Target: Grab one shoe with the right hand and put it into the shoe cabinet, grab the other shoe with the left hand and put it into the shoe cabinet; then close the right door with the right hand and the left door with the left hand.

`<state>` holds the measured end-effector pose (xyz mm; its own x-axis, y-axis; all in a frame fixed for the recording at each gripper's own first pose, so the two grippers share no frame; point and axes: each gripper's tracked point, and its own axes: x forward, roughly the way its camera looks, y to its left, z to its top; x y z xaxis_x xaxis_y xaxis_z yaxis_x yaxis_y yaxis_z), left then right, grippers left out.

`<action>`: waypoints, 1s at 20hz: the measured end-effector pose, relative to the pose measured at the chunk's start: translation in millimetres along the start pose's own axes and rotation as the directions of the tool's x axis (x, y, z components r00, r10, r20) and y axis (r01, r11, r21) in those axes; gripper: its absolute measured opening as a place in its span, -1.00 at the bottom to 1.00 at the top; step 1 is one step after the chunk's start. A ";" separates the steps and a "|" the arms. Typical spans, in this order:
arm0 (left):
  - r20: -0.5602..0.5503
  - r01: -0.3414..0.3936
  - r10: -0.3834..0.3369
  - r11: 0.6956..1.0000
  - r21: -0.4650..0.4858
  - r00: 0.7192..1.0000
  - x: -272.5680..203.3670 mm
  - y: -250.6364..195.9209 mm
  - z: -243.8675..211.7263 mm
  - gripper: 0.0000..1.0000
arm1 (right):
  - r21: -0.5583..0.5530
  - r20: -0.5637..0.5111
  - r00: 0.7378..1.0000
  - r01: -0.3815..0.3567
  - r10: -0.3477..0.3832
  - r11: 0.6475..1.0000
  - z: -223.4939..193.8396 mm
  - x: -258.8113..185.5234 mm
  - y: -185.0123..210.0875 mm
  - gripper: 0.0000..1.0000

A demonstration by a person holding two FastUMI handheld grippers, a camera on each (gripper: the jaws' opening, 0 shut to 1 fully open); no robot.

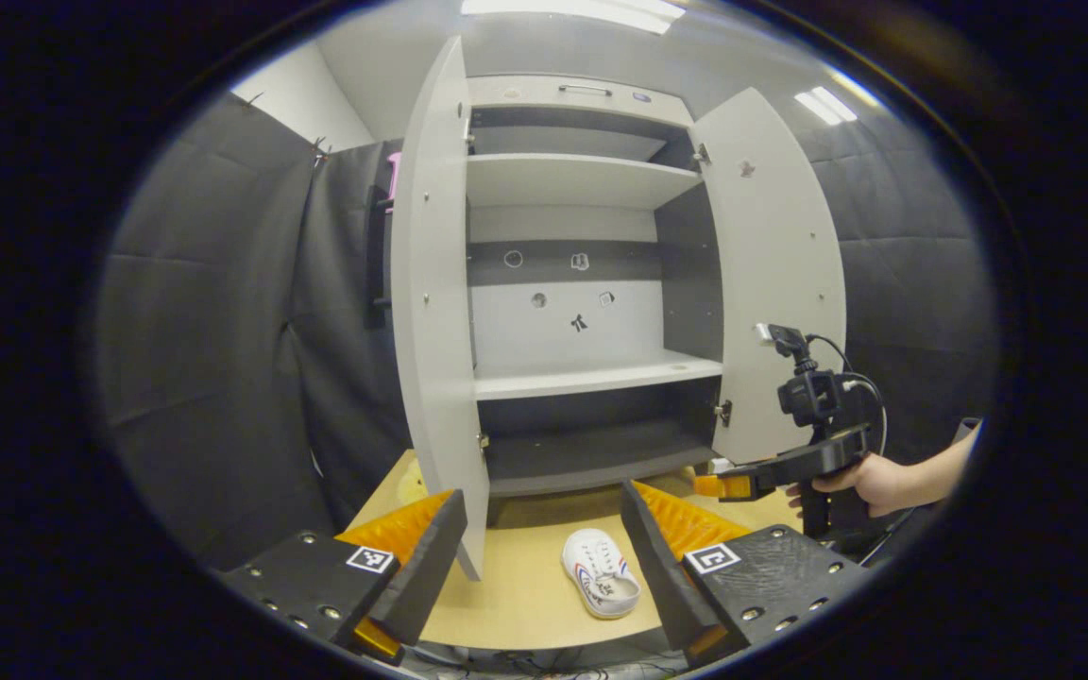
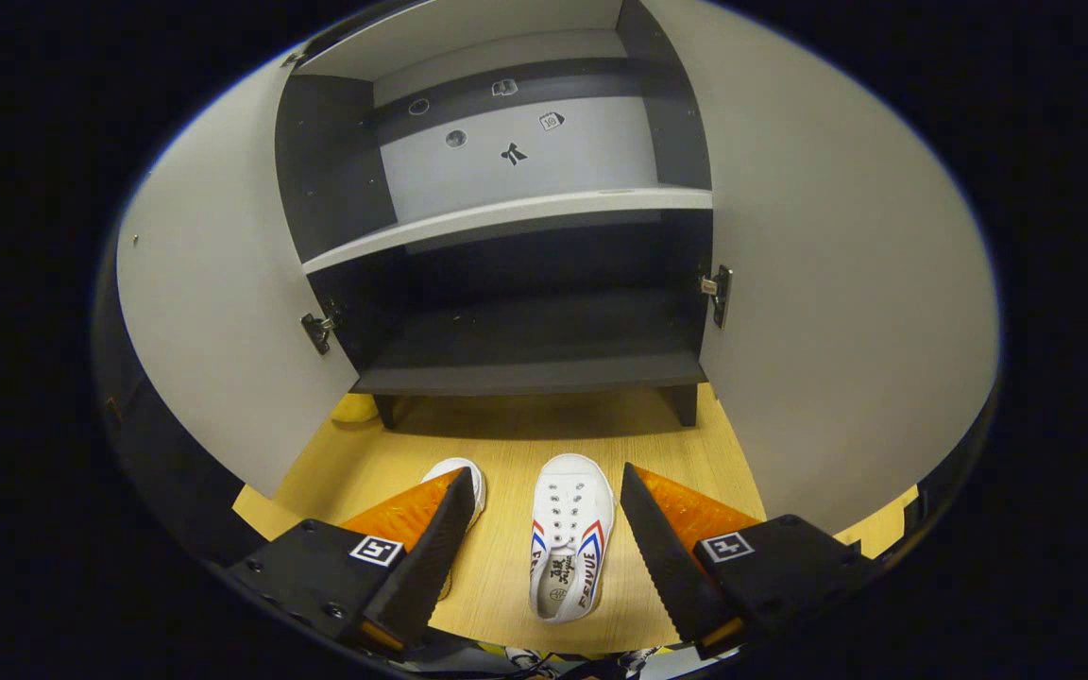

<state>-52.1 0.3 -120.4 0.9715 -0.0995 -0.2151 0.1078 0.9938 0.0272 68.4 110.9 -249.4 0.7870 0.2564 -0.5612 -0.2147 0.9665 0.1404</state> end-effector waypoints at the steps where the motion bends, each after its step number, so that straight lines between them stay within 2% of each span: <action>1: -0.016 0.005 -0.005 1.000 -0.006 1.000 1.1 -1.5 -5.9 0.84 | -0.007 -0.016 1.000 0.001 -0.001 1.000 -4.4 7.1 0.4 0.96; 5: -0.068 0.029 -0.033 0.997 -0.067 0.997 3.6 -11.8 -30.0 0.90 | -0.037 -0.092 0.996 -0.014 0.010 0.999 -32.6 34.0 13.8 0.96; 8: -0.098 0.036 -0.045 0.995 -0.090 0.994 6.6 -15.6 -41.8 0.86 | -0.082 -0.148 0.989 -0.034 0.021 0.996 -59.8 51.4 26.2 0.97; 9: -0.105 0.038 -0.048 0.995 -0.092 0.993 7.4 -15.3 -46.4 0.91 | -0.095 -0.159 0.987 -0.043 0.027 0.995 -66.3 57.3 29.6 0.96; 10: -0.112 0.038 -0.049 0.995 -0.095 0.993 7.3 -14.9 -48.6 0.86 | -0.093 -0.172 0.984 -0.054 0.037 0.994 -74.4 62.7 33.5 0.96; 11: -0.123 0.032 -0.045 0.994 -0.104 0.991 5.7 -13.3 -54.6 0.91 | -0.080 -0.187 0.981 -0.058 0.042 0.995 -80.9 67.5 36.1 0.96; 13: -0.140 0.018 -0.037 0.991 -0.136 0.990 4.8 -10.5 -61.1 0.91 | -0.065 -0.210 0.977 -0.042 0.027 0.997 -91.2 75.0 33.1 0.96; 15: -0.153 0.009 -0.035 0.986 -0.169 0.988 3.2 -12.3 -66.7 0.84 | -0.087 -0.232 0.973 -0.031 0.010 0.996 -101.1 82.2 30.8 0.97; 19: -0.179 -0.013 -0.028 0.973 -0.229 0.983 -4.6 -12.7 -76.5 0.84 | -0.120 -0.270 0.963 -0.006 -0.026 0.993 -121.2 94.4 27.2 0.97; 20: -0.186 -0.017 -0.028 0.971 -0.239 0.982 -7.4 -12.2 -78.2 0.86 | -0.135 -0.270 0.962 0.001 -0.038 0.991 -123.9 97.2 25.6 0.86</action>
<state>-77.1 -7.2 -195.5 0.9119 -0.1166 -0.3936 0.0375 0.9784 -0.2031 67.7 159.3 -401.3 0.6092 0.2073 -0.7654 -0.2898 0.9567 0.0284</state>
